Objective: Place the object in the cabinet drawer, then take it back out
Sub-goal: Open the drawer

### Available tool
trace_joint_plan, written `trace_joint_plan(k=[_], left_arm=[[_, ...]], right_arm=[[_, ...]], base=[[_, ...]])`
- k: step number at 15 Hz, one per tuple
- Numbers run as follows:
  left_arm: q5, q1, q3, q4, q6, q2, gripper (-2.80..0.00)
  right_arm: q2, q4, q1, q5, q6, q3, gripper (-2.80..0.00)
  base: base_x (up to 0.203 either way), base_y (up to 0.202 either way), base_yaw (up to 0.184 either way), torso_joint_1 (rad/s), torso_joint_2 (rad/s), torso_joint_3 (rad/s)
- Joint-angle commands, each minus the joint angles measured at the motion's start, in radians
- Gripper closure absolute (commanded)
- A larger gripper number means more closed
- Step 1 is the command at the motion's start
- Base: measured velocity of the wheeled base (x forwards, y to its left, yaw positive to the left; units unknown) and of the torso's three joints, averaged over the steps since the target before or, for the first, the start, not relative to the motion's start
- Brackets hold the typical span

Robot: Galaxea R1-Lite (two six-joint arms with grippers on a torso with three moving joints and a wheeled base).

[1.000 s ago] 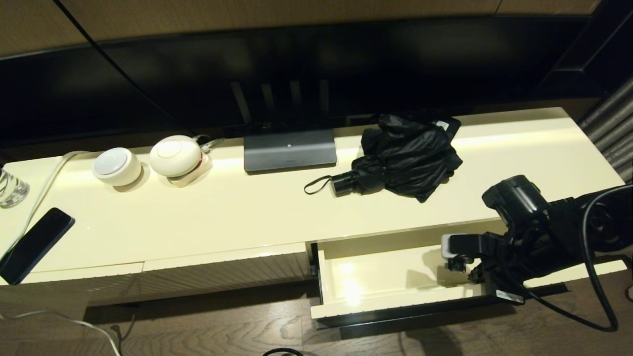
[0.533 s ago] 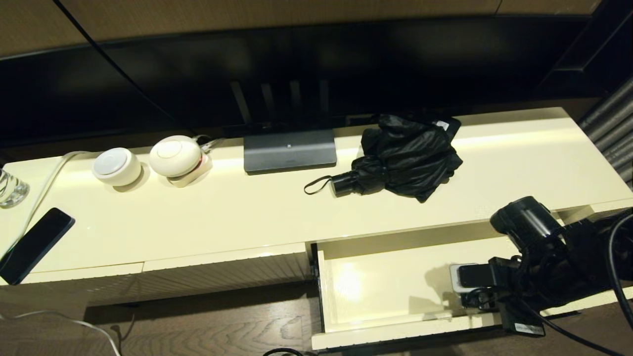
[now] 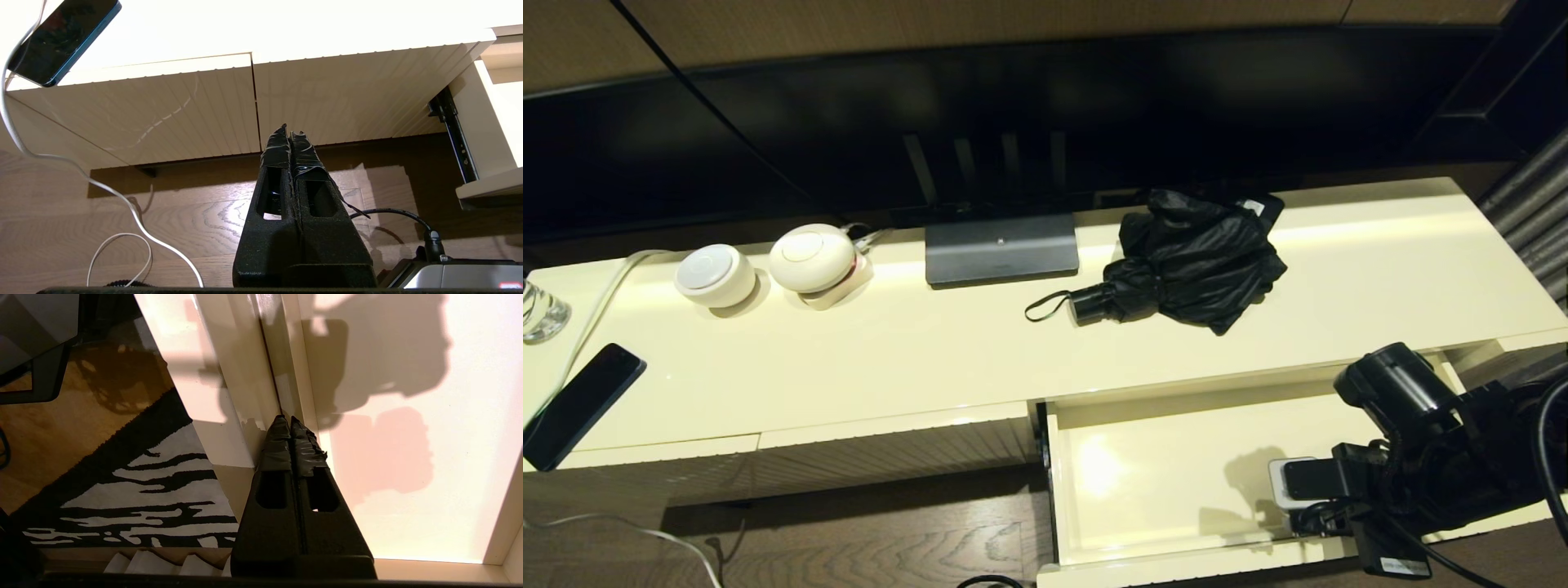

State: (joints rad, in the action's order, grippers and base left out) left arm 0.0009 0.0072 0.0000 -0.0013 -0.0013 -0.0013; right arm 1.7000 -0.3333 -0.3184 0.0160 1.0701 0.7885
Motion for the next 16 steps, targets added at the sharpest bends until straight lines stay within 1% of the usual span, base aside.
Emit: trace_joint_plan(k=[1,2,4,5,9,12,13,14,15,16], left_arm=[[0.001,0.000,0.003,0.000,0.000,0.001,0.00],[0.001,0.000,0.003,0.000,0.000,0.001,0.00],[0.001,0.000,0.003,0.000,0.000,0.001,0.00],[0.001,0.000,0.003,0.000,0.000,0.001,0.00],[0.001,0.000,0.003,0.000,0.000,0.001,0.00],[0.001,0.000,0.003,0.001,0.000,0.001,0.00],[0.001,0.000,0.003,0.000,0.000,0.001,0.00],[0.001,0.000,0.003,0.000,0.000,0.001,0.00],[0.001,0.000,0.003,0.000,0.000,0.001,0.00],[0.001,0.000,0.003,0.000,0.000,0.001,0.00]], right_arm=[[0.005,0.021,-0.001,0.002,0.007,0.001,0.00],[0.003,0.050,-0.001,0.004,0.008,-0.005,0.00],[-0.013,0.168,0.002,0.011,0.011,-0.016,0.00],[-0.030,0.192,0.005,0.014,0.018,-0.015,0.00],[-0.131,0.179,0.017,0.041,0.102,-0.007,0.00],[-0.320,0.128,0.021,0.051,0.204,-0.002,0.00],[-0.364,0.119,0.022,0.057,0.239,0.010,0.00],[-0.387,0.120,0.017,0.082,0.277,0.041,0.00],[-0.392,0.120,0.004,0.105,0.310,0.078,0.00],[-0.392,0.127,-0.018,0.120,0.326,0.109,0.00]], base=[[0.000,0.000,0.000,0.000,0.00,0.000],[0.000,0.000,0.000,0.000,0.00,0.000],[0.000,0.000,0.000,0.000,0.00,0.000],[0.000,0.000,0.000,0.000,0.00,0.000],[0.000,0.000,0.000,0.000,0.00,0.000],[0.000,0.000,0.000,0.000,0.00,0.000],[0.000,0.000,0.000,0.000,0.00,0.000],[0.000,0.000,0.000,0.000,0.00,0.000],[0.000,0.000,0.000,0.000,0.00,0.000],[0.000,0.000,0.000,0.000,0.00,0.000]])
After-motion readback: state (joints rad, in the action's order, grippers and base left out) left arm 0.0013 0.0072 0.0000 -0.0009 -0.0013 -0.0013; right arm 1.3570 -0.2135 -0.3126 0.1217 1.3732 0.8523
